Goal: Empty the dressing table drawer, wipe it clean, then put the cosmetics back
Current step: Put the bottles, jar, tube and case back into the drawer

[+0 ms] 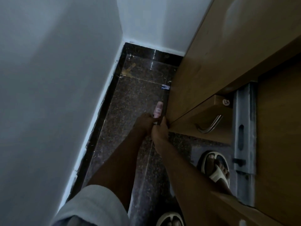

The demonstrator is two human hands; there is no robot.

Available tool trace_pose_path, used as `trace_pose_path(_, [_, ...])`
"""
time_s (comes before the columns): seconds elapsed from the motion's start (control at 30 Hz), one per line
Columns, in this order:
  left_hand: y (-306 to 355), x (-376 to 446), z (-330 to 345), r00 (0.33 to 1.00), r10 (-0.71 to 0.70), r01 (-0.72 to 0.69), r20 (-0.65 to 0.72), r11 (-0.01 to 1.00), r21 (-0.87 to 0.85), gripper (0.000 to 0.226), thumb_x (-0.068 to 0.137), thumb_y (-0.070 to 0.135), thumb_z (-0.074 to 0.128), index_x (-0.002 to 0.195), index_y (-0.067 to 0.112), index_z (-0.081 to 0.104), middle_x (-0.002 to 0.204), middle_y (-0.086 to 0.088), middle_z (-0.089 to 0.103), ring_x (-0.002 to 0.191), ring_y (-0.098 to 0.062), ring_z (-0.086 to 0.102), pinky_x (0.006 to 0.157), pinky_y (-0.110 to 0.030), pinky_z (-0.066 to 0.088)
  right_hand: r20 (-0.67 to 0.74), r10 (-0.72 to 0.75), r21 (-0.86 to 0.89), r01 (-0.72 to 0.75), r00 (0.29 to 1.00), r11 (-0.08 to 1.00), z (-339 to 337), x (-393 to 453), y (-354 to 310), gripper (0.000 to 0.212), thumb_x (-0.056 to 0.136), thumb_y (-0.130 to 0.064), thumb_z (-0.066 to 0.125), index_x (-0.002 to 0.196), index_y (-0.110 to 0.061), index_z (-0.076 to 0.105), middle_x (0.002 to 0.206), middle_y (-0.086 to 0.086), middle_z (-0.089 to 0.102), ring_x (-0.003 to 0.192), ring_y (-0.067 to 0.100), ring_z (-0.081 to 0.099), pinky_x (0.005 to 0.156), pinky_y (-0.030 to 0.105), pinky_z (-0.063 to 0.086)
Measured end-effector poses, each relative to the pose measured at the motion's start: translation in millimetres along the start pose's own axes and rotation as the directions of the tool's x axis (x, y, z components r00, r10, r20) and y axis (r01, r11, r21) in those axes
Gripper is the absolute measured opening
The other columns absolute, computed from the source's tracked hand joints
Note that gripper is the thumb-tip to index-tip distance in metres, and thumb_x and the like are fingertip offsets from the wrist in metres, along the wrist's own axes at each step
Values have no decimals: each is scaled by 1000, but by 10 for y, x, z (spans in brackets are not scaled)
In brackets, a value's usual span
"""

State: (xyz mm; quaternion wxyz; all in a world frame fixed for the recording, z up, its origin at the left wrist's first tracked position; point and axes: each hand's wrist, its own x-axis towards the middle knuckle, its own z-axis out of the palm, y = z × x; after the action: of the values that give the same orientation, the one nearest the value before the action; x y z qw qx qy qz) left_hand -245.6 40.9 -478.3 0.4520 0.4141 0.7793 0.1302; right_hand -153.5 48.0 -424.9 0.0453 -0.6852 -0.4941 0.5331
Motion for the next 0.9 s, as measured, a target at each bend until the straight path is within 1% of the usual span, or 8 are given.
trace_pose_path(0.07, [-27,-168,61,990,-106,104,-90,994,-25,75,101,74,41,119,8,73,110,-17,69,104,-28,67,92,-38,50,-22,-33,45,34,999,998,25,-31,-30,56,112,-28,41,165,-19,24,162,17,40,143,40,45,115,45,38])
trace_pose_path(0.17, [-165,-359,149,982,-126,137,-141,988,73,82,98,79,35,136,13,64,134,-15,67,118,-33,65,98,-39,49,-1,-102,1,102,995,995,81,-155,-96,55,113,-38,39,163,-17,29,162,13,41,146,35,42,117,42,34])
trace_pose_path(0.23, [-267,-467,183,964,-188,189,-186,982,-14,83,99,80,32,142,15,62,138,-14,66,124,-33,65,95,-35,48,19,-143,-26,144,989,989,98,-251,-133,54,113,-33,38,163,-14,29,165,13,36,149,33,38,120,38,30])
trace_pose_path(0.37, [-264,-816,122,960,-192,175,-203,979,-100,60,109,60,36,138,16,65,124,-9,69,115,-26,68,79,-26,51,48,-154,-70,157,987,985,126,-441,-222,59,109,-35,48,161,-9,35,164,12,38,149,31,39,119,36,32])
trace_pose_path(0.5, [-204,-1216,-138,945,-224,170,-236,958,-231,58,112,54,31,131,15,69,118,-13,74,111,-24,71,86,-30,51,73,-115,-40,118,991,992,203,-661,-429,54,107,-19,51,158,-7,40,160,14,44,144,33,46,115,35,39])
trace_pose_path(0.6, [-177,-1530,-408,964,-82,84,-252,996,-2,38,105,31,60,129,3,70,120,-20,74,112,-36,70,92,-37,49,92,-82,3,82,992,997,301,-864,-554,46,105,-6,46,151,-7,50,145,13,59,129,33,59,100,30,48])
trace_pose_path(0.7, [-270,-1839,-693,936,39,-16,-349,998,67,24,97,18,73,114,1,78,102,-24,77,97,-42,72,79,-31,42,142,-130,12,129,981,992,333,-1092,-646,43,100,-5,55,143,-11,60,142,11,61,126,33,61,105,46,54])
trace_pose_path(0.9, [-55,-2396,-1213,795,170,-186,-582,982,32,38,107,42,48,116,21,79,104,-6,80,94,-30,74,78,-30,50,228,-364,-125,398,903,909,139,-1601,-799,38,94,-41,66,121,-16,75,124,11,73,116,31,67,102,41,51])
